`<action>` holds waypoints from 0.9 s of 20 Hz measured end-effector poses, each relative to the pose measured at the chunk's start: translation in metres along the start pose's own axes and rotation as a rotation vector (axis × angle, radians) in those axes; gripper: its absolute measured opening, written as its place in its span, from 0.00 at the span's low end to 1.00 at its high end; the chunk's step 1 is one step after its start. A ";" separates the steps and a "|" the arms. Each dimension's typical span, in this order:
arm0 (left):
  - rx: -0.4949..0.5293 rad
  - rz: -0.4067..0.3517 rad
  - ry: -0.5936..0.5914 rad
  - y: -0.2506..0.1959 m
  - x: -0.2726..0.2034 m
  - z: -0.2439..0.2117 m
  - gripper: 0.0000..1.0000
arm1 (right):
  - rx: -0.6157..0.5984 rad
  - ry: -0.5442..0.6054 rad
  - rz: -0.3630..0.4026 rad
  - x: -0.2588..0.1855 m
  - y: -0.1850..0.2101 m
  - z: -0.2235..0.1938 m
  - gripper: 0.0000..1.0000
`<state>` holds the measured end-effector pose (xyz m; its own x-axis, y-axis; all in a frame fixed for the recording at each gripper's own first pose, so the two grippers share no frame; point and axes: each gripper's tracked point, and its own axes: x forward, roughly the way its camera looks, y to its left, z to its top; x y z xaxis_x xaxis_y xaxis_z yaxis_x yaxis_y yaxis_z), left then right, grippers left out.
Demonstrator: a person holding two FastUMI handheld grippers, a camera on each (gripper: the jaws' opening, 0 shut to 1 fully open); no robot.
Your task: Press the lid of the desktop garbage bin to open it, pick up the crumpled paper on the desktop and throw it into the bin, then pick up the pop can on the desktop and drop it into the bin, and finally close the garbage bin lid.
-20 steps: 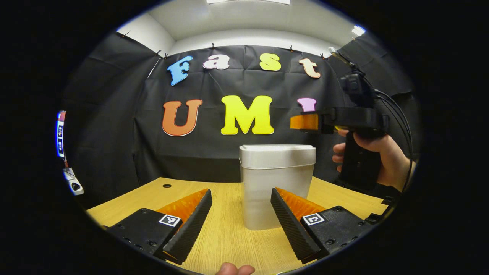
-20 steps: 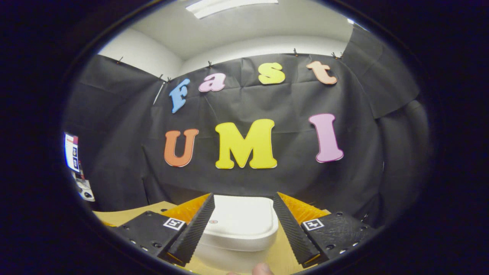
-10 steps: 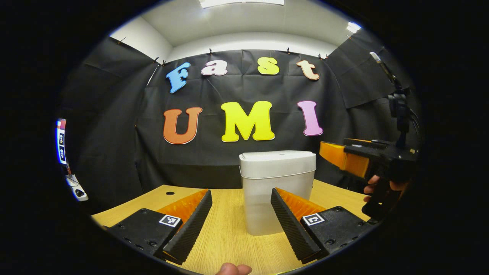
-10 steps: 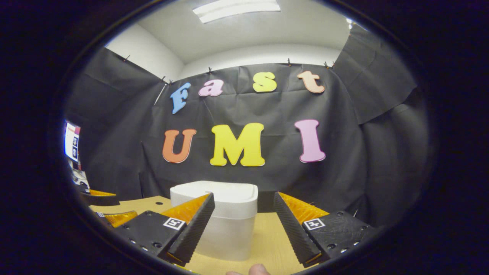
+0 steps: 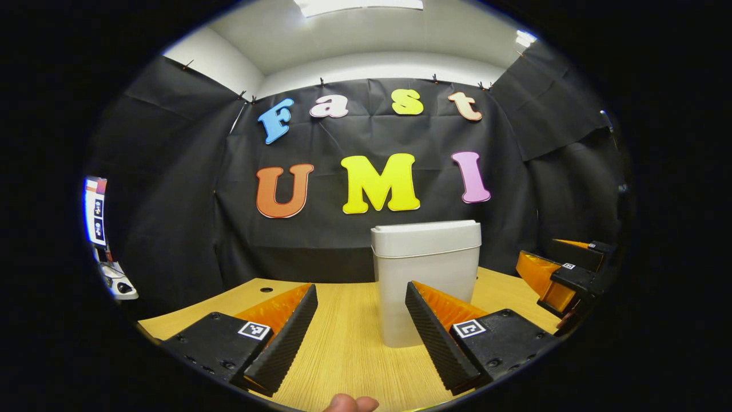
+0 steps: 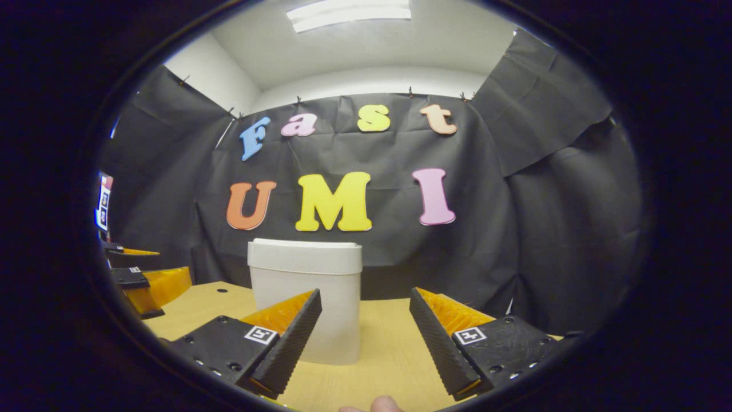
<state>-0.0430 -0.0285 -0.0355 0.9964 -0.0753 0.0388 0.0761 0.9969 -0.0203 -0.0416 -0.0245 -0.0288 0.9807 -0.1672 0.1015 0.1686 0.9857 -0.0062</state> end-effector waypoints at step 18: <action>-0.006 -0.038 -0.002 -0.003 -0.014 -0.011 1.00 | -0.071 -0.010 0.017 -0.017 0.030 -0.002 0.94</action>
<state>-0.0567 -0.0308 -0.0466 0.9927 -0.1128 0.0416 0.1139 0.9932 -0.0246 -0.0531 0.0081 -0.0329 0.9825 -0.1498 0.1104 0.1589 0.9842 -0.0782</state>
